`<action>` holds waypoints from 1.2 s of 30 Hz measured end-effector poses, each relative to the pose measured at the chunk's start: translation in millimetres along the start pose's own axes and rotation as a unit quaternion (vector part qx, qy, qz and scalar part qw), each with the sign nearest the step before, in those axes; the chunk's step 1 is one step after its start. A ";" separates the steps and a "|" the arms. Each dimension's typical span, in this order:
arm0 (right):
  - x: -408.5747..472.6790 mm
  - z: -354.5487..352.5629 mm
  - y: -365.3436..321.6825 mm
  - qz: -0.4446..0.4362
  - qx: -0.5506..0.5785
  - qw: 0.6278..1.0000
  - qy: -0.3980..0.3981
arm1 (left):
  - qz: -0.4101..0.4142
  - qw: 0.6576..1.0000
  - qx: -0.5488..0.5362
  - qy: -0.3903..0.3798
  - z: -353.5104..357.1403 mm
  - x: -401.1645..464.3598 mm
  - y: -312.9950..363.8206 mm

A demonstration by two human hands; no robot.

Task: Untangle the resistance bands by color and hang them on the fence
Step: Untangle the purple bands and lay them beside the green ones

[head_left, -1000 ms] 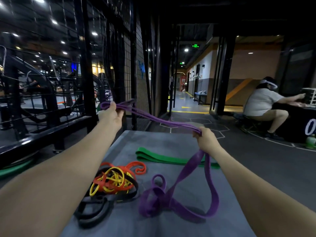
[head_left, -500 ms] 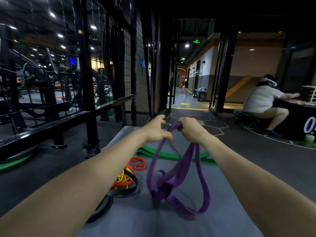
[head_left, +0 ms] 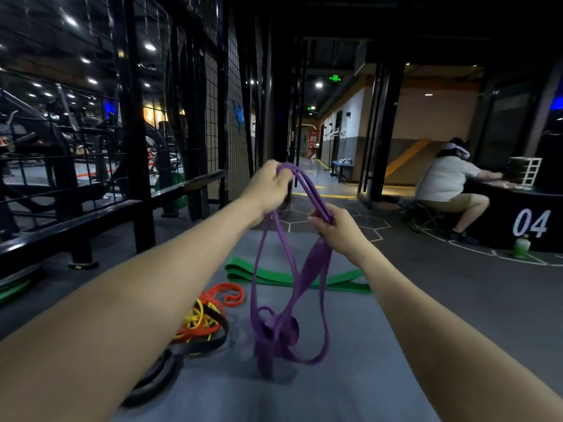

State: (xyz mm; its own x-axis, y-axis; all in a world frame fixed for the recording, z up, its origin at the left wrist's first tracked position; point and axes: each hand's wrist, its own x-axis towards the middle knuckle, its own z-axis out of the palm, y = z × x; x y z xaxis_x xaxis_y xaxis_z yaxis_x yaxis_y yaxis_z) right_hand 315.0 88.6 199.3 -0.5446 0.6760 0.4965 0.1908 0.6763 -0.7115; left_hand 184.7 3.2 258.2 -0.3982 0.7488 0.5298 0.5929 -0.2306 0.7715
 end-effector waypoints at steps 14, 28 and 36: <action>16.4 -45.3 4.9 0.045 0.018 0.993 0.106 | -0.187 0.968 -0.168 -0.022 -4.8 -25.8 -56.2; 26.2 -54.5 -51.3 -0.058 -0.152 0.987 -0.007 | -0.014 0.991 -0.065 -0.116 42.3 -8.2 16.5; 18.3 -72.5 -46.1 -0.040 -0.102 0.994 0.000 | -0.016 0.987 -0.138 -0.076 53.5 7.1 45.9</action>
State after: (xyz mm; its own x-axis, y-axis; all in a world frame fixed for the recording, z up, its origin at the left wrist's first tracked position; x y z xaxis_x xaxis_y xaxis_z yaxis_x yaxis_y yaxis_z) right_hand 355.5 91.0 277.3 -0.5646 0.6182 0.5469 0.3087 0.7726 -0.5548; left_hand 246.5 31.3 278.5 -0.2918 0.8386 0.4599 0.3592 -0.3496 0.8653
